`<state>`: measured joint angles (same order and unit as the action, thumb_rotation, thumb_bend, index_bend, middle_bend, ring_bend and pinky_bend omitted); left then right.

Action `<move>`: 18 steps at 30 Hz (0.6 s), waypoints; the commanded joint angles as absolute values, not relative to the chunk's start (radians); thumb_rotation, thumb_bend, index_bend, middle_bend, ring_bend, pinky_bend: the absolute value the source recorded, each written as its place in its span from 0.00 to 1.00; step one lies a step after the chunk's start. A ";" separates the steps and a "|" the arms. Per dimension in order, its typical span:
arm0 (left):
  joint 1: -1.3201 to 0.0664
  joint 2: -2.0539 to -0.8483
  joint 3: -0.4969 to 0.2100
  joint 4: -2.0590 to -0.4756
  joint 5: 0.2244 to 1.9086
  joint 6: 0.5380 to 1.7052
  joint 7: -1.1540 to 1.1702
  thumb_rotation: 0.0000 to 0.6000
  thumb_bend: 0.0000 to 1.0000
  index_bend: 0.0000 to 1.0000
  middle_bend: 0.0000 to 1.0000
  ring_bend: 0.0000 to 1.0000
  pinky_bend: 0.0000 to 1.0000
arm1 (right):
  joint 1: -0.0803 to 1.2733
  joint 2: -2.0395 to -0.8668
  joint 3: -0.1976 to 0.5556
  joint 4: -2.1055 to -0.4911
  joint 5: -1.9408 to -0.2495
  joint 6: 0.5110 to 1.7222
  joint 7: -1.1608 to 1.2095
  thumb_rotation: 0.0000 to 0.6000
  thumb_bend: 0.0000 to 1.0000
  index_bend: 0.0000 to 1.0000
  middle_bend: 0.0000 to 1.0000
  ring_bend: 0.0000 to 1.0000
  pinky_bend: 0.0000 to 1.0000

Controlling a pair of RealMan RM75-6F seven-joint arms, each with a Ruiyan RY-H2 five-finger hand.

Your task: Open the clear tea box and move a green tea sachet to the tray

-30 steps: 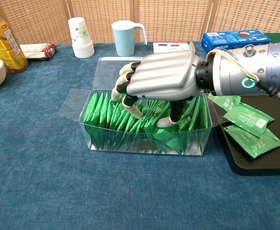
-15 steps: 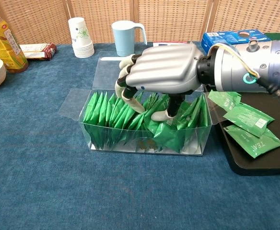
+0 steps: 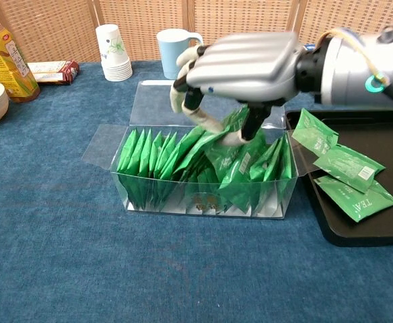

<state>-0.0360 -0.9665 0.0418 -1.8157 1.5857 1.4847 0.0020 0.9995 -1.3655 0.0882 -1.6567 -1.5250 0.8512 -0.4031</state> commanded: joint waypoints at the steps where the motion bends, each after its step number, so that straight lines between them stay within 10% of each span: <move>1: -0.036 -0.966 0.041 -1.816 1.587 1.486 0.003 0.97 0.18 0.13 0.02 0.05 0.22 | 0.978 -1.336 0.094 -1.679 -1.527 0.882 -0.393 1.00 0.39 0.66 0.29 0.20 0.04; 18: -0.049 -0.969 0.036 -1.836 1.594 1.476 0.026 0.97 0.18 0.13 0.02 0.05 0.22 | 0.829 -1.163 0.103 -1.795 -1.555 1.082 -0.340 1.00 0.40 0.66 0.30 0.20 0.05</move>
<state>-0.0490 -0.9690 0.0360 -1.8359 1.5935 1.4762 0.0255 0.8461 -1.1750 0.1013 -1.7848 -1.5525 1.0639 -0.3509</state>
